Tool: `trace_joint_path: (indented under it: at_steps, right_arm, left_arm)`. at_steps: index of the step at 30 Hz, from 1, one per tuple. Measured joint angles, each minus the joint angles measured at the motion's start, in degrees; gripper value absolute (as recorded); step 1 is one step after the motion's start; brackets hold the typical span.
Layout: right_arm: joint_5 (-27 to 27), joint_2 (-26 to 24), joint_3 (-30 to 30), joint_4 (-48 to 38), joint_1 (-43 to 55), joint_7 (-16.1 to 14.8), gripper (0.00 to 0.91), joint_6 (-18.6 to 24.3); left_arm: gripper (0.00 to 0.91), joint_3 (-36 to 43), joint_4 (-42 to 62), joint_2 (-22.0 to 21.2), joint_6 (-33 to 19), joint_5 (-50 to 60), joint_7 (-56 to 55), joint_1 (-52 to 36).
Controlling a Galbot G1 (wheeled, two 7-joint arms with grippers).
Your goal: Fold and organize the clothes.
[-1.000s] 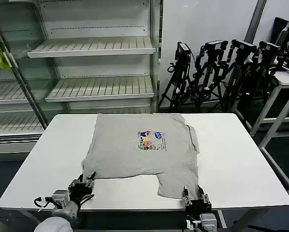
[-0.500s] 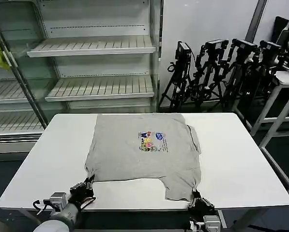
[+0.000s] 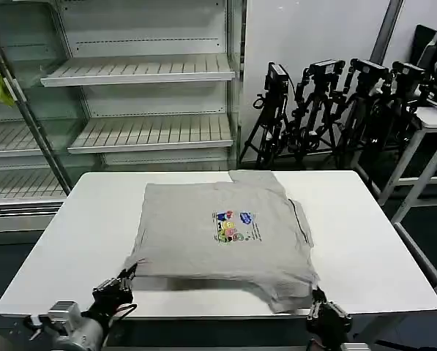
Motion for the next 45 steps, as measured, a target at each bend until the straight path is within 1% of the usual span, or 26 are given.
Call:
trace_joint_path:
  at_steps: [2, 7, 15, 18, 21, 29, 30, 31, 32, 33, 34, 38, 45]
  right_arm:
    - [1.15, -0.31, 0.23, -0.77, 1.94, 0.28, 0.000, -0.20]
    - [3.44, -1.23, 0.25, -4.17, 7.85, 0.90, 0.000, -0.94]
    - [6.02, -3.90, -1.96, -10.99, 18.23, 1.51, 0.000, -2.89]
    - [6.48, -4.82, -3.08, -13.69, 21.92, 1.54, 0.000, -3.53]
    - [6.80, -5.15, -4.18, -16.62, 25.38, 1.67, 0.000, -3.92]
    - [5.89, -4.79, -7.23, -24.33, 32.12, 0.90, 0.000, -4.48]
    - [5.65, -4.58, -7.60, -25.15, 32.52, 0.71, 0.181, -4.53]
    - [5.38, -4.42, -7.90, -25.91, 32.93, 0.58, 0.494, -4.56]
    - [5.01, -4.21, -8.23, -26.70, 33.33, 0.46, 0.907, -4.56]
    - [4.70, -3.96, -8.62, -27.32, 33.58, 0.28, 0.907, -4.52]
    - [4.42, -3.72, -8.97, -27.83, 33.76, 0.06, 0.907, -4.47]
    - [3.08, -2.71, -9.54, -29.20, 34.08, -0.19, 0.907, -3.40]
    - [1.95, -2.21, -9.14, -29.34, 32.70, -0.60, 0.907, -0.19]
  left_arm:
    - [0.060, -0.10, -0.01, 0.29, -0.16, -0.21, 0.09, -0.46]
    - [0.071, 0.65, 1.73, 1.17, -0.67, -0.02, 0.34, -2.79]
    - [0.071, 3.89, 7.43, 2.72, -1.16, 1.96, 0.69, -8.29]
    - [0.060, 5.31, 9.58, 2.96, -1.42, 2.97, 0.69, -10.42]
    - [0.071, 6.64, 11.66, 2.93, -1.65, 4.04, 0.64, -12.38]
    - [0.071, 10.50, 16.95, 2.07, -2.72, 6.97, 0.32, -17.29]
    - [0.071, 10.90, 17.41, 1.96, -2.83, 7.25, 0.29, -17.76]
    - [0.121, 11.29, 17.91, 1.79, -2.97, 7.58, 0.21, -18.23]
    - [0.403, 11.75, 18.50, 1.59, -3.17, 7.99, 0.13, -18.75]
    - [0.645, 12.12, 18.95, 1.48, -3.35, 8.27, 0.13, -19.13]
    - [0.907, 12.39, 19.29, 1.37, -3.49, 8.51, 0.13, -19.41]
    - [0.907, 12.86, 19.93, 0.98, -4.10, 9.20, 0.22, -19.93]
    - [0.907, 12.53, 19.10, 0.14, -5.27, 9.38, 0.24, -18.64]
